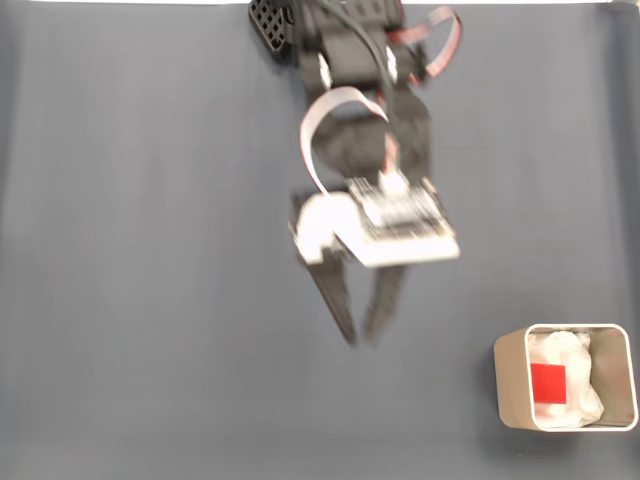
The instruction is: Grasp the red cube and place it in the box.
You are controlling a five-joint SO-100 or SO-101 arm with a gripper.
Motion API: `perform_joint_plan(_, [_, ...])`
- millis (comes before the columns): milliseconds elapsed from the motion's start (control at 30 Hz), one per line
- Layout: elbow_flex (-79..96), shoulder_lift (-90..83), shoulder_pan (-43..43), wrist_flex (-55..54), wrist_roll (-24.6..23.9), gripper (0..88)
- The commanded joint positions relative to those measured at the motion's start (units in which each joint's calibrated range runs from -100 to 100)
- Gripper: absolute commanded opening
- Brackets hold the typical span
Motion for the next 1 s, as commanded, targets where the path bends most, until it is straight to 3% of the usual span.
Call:
perform_joint_plan(0, [15.2,-18.89,2.21,-1.12,-0.49,0.0])
perform_joint_plan(300, [47.14,-48.27,4.12,0.27,-0.44,0.0])
perform_joint_plan(633, [72.96,-68.29,3.55,1.75,-0.59,0.0])
perform_joint_plan(967, [83.45,-80.07,2.92,17.49,-1.56,0.0])
